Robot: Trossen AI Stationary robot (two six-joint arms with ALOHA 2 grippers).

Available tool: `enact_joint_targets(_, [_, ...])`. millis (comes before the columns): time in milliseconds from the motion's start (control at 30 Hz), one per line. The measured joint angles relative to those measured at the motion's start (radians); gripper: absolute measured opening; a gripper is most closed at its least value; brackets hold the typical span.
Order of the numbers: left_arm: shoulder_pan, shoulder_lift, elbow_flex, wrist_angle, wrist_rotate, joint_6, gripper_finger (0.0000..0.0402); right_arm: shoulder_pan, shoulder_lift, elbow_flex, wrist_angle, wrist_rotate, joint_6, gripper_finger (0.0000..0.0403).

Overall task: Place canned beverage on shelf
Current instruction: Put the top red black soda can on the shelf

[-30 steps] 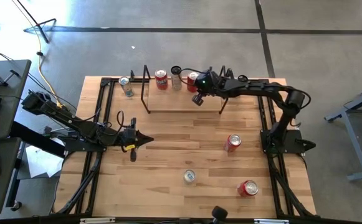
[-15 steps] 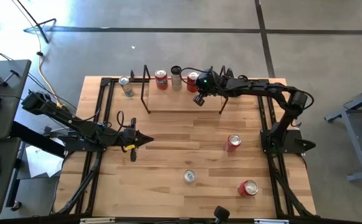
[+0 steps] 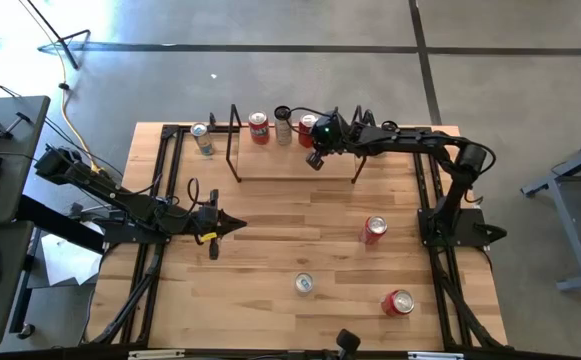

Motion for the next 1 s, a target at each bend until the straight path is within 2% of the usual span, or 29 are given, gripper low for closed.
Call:
enact_joint_targets(133, [0.000,0.000,0.000,0.000,0.000,0.000,0.0000,0.000,-0.023,0.000,-0.020,0.007,-0.001,0.0000])
enact_joint_targets(467, [0.000,0.000,0.000,0.000,0.000,0.000,0.0000,-0.002,-0.022,0.000,-0.096,0.176,-0.008,0.0000])
enact_joint_targets(700, [0.000,0.000,0.000,0.000,0.000,-0.002,0.0000,0.000,-0.021,0.000,-0.016,0.120,-0.019,0.0000])
enact_joint_targets(1000, [0.000,0.000,0.000,0.000,0.000,-0.002,0.0000,0.016,-0.041,0.000,-0.039,0.052,-0.038,0.0000])
